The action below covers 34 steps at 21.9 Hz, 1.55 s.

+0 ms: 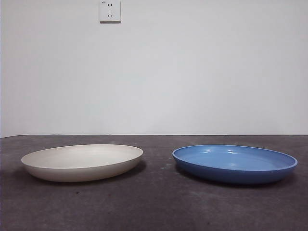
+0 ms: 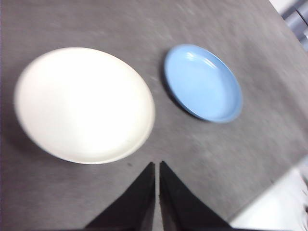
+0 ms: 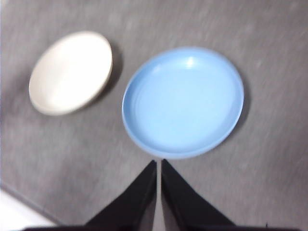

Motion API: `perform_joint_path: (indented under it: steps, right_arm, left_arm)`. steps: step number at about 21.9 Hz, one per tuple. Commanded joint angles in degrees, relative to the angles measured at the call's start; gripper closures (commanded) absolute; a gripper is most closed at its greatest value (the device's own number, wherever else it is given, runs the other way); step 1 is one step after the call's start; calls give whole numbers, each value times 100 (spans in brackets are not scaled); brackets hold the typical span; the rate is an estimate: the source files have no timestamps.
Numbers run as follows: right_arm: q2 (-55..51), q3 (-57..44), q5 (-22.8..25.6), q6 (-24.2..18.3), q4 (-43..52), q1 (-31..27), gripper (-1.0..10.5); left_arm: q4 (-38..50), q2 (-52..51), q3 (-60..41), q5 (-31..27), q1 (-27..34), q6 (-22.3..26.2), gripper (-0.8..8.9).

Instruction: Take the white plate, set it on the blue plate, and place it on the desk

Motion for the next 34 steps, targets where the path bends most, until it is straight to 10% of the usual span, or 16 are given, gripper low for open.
perform_joint_path:
  steps: [1,11,17,34]
  right_arm:
    - [52,111,-35,-372,-219,87,937]
    - [52,111,-28,-372,-393,382,918]
    - [52,111,-11,-216,-332,382,508]
    - [52,111,-15,-179,-304,382,508]
  left_arm:
    - [-98,68,162,55,-184,258,799]
    - [-227,77,162,52,-376,304,753]
    - [-223,77,162,37,-376,267,375]
    - [544,656,214,-831,-376,-295,363]
